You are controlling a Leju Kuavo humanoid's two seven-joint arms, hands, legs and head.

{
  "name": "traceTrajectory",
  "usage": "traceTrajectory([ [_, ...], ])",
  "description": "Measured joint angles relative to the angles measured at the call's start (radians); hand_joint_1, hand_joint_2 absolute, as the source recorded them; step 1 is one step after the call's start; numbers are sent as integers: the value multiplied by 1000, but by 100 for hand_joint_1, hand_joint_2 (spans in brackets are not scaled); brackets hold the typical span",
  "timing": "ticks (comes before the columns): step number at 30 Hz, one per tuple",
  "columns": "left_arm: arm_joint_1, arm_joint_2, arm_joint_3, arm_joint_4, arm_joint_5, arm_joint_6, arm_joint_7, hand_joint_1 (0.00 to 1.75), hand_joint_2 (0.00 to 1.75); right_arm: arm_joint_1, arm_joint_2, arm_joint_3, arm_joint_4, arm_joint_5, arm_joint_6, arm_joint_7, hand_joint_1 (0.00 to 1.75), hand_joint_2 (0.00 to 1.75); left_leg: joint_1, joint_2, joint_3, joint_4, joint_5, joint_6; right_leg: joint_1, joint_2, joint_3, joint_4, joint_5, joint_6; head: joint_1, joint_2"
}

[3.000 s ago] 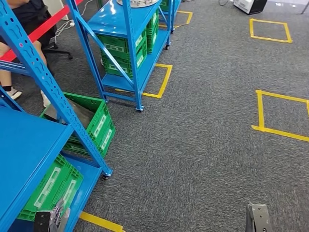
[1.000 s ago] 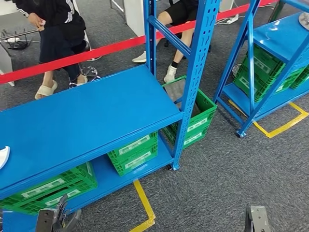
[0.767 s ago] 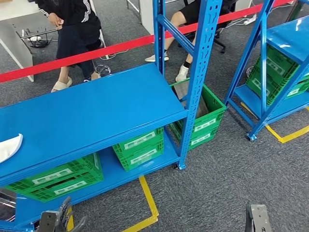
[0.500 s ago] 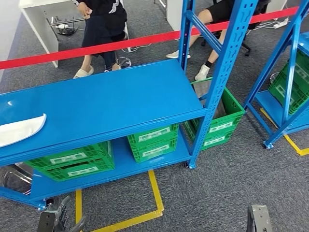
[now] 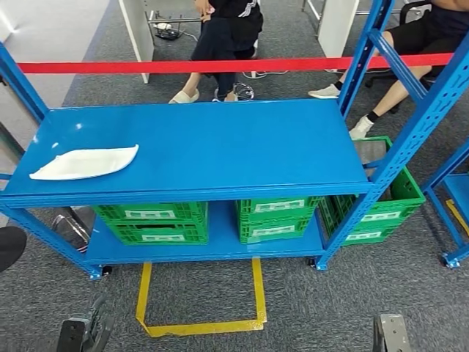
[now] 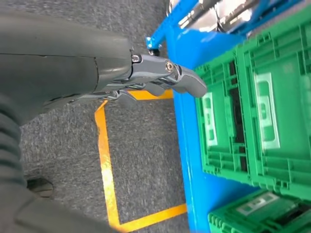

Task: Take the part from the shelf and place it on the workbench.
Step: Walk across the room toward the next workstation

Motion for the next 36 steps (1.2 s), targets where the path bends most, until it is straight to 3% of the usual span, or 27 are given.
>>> traceTrajectory([
  [2, -2, -1, 1, 0, -4, 0, -2, 0, 0, 5, 0, 0, -12, 0, 0, 6, 0, 0, 1, -23, -14, 11, -3, -10, -3, 38, 37, -70, 7, -8, 0, 0],
  [4, -2, -1, 1, 0, -7, 1, -3, 0, 0, 12, 1, 1, -24, 1, 0, 9, 0, 0, 4, -46, -25, 14, -2, -22, -4, 26, 45, -77, -2, -19, 0, 0],
  [5, 0, -1, 2, 0, -9, 2, -4, 0, 0, 13, 1, 1, -31, 1, 0, 10, 0, 0, 4, -41, -29, 19, -5, -29, -5, 14, 46, -80, -3, -24, 0, 0],
  [7, 0, -1, 3, 0, -14, 3, -5, 0, 0, 15, 1, 1, -42, 2, 0, 11, 0, 0, 4, 3, -56, 74, -34, -41, -9, -13, 53, -86, -5, -35, -5, 0],
  [9, -4, -2, 4, 0, -16, 4, -6, 0, 0, 21, 1, 1, -47, 2, 0, 12, 0, 0, 8, 51, -127, 209, -93, -52, -7, -43, 59, -86, -15, -40, -9, 0],
  [11, -3, -2, 5, 0, -16, 5, -6, 0, 0, 26, 1, 1, -48, 2, 0, 14, 0, 0, 12, 62, -188, 319, -120, -58, -5, -71, 66, -86, -28, -39, -9, 0],
  [12, 0, -3, 5, 1, -16, 4, -6, 0, 0, 26, 1, 1, -48, 1, 0, 15, 0, 0, 13, 64, -192, 320, -103, -58, -4, -80, 72, -86, -36, -36, -9, 0],
  [14, 4, -4, 7, 1, -17, 2, -6, 0, 0, 24, 1, 1, -50, -3, 0, 16, 0, 0, 12, 67, -144, 211, -25, -52, -4, -94, 95, -87, -52, -30, -9, 0],
  [16, 4, -5, 10, 1, -19, -3, -7, 0, 0, 21, 1, 1, -54, -9, 0, 16, 0, 0, 7, 76, -85, 89, 21, -37, -2, -105, 112, -88, -66, -22, -8, 0],
  [19, 7, -7, 16, 2, -23, -10, -8, 0, 0, 19, 2, 2, -58, -16, 0, 13, 0, 0, 1, 81, -64, 44, 12, -16, -2, -110, 129, -90, -66, -6, -7, 0],
  [21, 9, -8, 20, 2, -24, -13, -8, 0, 0, 19, 2, 4, -61, -20, 1, 10, 0, 0, 4, 77, -47, 29, 8, -6, -4, -95, 124, -59, -66, 3, -6, 0],
  [22, 8, -10, 21, 3, -24, -15, -8, 0, 0, 18, 2, 6, -62, -21, 1, 9, 0, 0, 6, 75, -36, 22, 6, 0, -5, -82, 102, -20, -74, 5, -4, 0],
  [25, 4, -15, 23, 3, -24, -18, -8, 0, 0, 20, 2, 7, -62, -24, 1, 8, 0, 0, 7, 69, -15, 15, -6, 9, -4, -54, -25, 155, -139, 10, 2, 0],
  [27, 4, -17, 24, 3, -22, -20, -7, 0, 0, 24, 2, 8, -61, -27, 1, 8, 0, 0, 7, 62, 2, 16, -21, 9, -4, -51, -85, 190, -157, 12, 3, 0],
  [28, 5, -18, 25, 3, -20, -21, -6, 0, 0, 24, 2, 9, -61, -30, 1, 8, 0, 0, 7, 59, 15, 16, -31, 8, -4, -51, -92, 161, -134, 13, 3, 0],
  [30, 5, -22, 26, 3, -18, -24, -4, 0, 0, 24, 2, 8, -61, -34, 2, 7, 0, 0, 8, 55, 43, 16, -54, 1, -4, -51, -79, 53, -28, 10, 4, 0],
  [32, 4, -23, 29, 4, -17, -24, -3, 0, 0, 24, 3, 9, -60, -37, 3, 8, 0, 0, 6, 52, 55, 20, -73, -9, -2, -51, -67, -20, 45, -3, 5, 0],
  [36, 1, -25, 34, 5, -16, -25, -2, 0, 0, 26, 3, 9, -61, -39, 3, 7, 0, 0, 6, 54, 42, 56, -75, -29, -1, -50, -56, -31, 55, -29, 4, 0],
])
